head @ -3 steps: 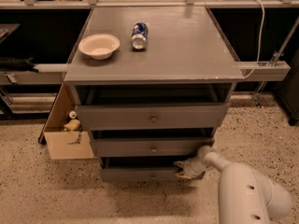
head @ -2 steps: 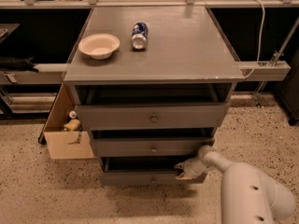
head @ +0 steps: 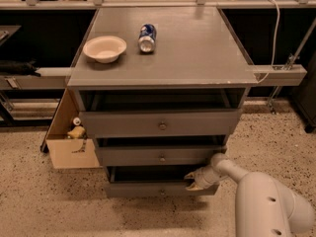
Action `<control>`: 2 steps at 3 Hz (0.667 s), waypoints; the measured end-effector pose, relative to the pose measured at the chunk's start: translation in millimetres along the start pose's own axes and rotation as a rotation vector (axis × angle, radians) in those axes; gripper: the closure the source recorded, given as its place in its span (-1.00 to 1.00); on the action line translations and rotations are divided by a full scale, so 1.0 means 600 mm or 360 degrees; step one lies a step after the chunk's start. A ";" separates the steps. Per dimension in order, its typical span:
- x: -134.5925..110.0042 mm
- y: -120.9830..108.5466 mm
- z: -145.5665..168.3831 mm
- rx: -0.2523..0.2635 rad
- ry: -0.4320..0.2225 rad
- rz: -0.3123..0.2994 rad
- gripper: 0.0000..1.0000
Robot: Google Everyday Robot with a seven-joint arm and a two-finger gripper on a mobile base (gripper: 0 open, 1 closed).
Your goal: Open bottom drawer
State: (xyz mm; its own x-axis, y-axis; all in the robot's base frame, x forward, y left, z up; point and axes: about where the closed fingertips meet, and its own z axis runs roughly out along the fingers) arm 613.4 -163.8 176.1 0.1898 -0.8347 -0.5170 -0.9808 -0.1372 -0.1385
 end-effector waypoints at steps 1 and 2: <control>0.000 0.000 0.000 0.0000 0.0000 0.0000 -0.46; 0.000 0.000 0.000 0.0000 0.0000 0.0000 -0.91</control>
Offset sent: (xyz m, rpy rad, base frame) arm 0.0000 0.0000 0.0000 0.0000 0.0000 0.0000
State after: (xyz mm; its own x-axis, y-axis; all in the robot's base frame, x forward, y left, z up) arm 613.3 -163.8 176.1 0.1898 -0.8347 -0.5170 -0.9808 -0.1372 -0.1385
